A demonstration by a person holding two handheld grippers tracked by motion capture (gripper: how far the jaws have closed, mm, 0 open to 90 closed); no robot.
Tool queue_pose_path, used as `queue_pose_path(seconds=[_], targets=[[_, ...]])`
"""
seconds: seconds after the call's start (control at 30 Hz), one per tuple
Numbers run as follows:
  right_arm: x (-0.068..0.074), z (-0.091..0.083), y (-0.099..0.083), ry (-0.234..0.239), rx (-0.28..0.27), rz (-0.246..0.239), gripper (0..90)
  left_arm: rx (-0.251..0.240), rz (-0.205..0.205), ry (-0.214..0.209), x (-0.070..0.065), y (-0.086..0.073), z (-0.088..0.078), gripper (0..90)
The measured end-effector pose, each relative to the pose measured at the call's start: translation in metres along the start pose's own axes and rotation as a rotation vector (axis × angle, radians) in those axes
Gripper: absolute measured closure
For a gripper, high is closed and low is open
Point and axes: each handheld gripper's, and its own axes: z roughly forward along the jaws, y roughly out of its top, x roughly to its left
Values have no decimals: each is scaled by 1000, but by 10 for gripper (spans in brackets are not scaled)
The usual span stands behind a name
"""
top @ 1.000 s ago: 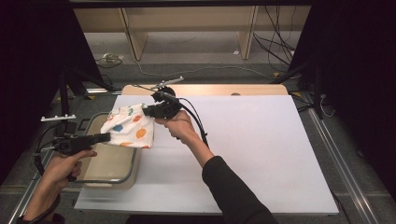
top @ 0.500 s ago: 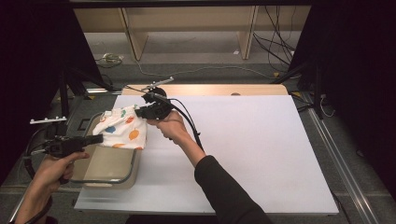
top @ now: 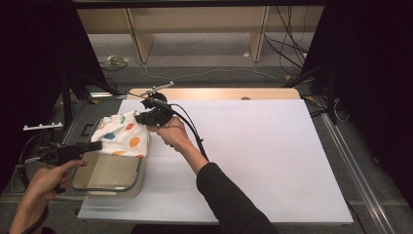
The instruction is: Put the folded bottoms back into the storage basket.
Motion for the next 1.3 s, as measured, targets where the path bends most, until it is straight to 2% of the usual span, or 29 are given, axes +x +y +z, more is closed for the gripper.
queue_pose_path(seconds=[0.77,1.3], targets=[[15,20,2,9,8,-1,804,8,-25,35,16,-2,-10,830],[18,30,-4,9,19,4,802,36,-36,52,24,-6,-6,829]])
